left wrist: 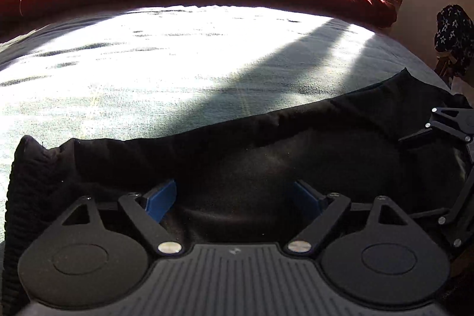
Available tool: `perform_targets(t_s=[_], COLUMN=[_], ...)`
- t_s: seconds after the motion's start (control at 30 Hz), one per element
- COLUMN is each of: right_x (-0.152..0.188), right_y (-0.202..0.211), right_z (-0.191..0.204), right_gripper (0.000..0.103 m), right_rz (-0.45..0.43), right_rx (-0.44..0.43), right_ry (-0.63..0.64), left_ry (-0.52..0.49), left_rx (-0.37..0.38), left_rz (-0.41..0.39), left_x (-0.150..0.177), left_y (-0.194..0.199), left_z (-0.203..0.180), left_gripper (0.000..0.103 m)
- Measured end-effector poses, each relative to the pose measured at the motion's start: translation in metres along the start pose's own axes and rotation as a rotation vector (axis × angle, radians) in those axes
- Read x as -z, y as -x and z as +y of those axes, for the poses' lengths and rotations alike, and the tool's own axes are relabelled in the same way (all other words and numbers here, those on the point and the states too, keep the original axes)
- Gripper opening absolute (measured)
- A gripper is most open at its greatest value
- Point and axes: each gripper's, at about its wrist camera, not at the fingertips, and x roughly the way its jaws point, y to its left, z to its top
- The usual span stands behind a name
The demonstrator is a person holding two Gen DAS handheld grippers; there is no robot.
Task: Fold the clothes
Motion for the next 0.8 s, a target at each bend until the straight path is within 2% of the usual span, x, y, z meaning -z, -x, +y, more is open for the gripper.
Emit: perform_targets(t_s=[0.13,0.23,0.37,0.47,0.53,0.6,0.67,0.73,0.8], right_x=[0.011,0.01,0.011,0.019,0.021,0.023,0.025,0.027,0.031], right_y=[0.017,0.025,0.017,0.015,0.02,0.025,0.031,0.038,0.043], right_z=[0.009,0.012,0.005,0.002,-0.005,-0.012,-0.021,-0.029,-0.037], right_gripper=[0.103,0.103,0.103,0.103,0.103,0.103,0.103,0.103,0.103], right_rz=[0.026,0.002,0.014,0.024,0.016,0.006,-0.013,-0.032,-0.046], right_rx=[0.0,0.033,0.029,0.023,0.021,0.058,0.092,0.125,0.146], right_ry=[0.057,0.077,0.038,0.013,-0.029,-0.065,-0.115,-0.166,-0.218], left_ry=[-0.021,-0.037,-0.059,-0.05,-0.044,-0.031,-0.041,-0.066,-0.089], left_rx=[0.026,0.045,0.071,0.033,0.038,0.049,0.089,0.166,0.271], left_rz=[-0.007,-0.012,-0.019,0.063,0.052,0.047,0.006,-0.008,0.018], left_x=[-0.003,-0.006,-0.009,0.006,0.01,-0.004,-0.02,-0.034,-0.043], left_y=[0.006,0.011,0.017,0.0,0.003,0.006,0.007,0.0,-0.013], left_z=[-0.01,-0.017,-0.027,-0.026,-0.024,-0.025,-0.031,-0.042,-0.057], left_gripper=[0.086,0.085,0.086,0.086,0.086,0.086,0.086,0.086,0.086])
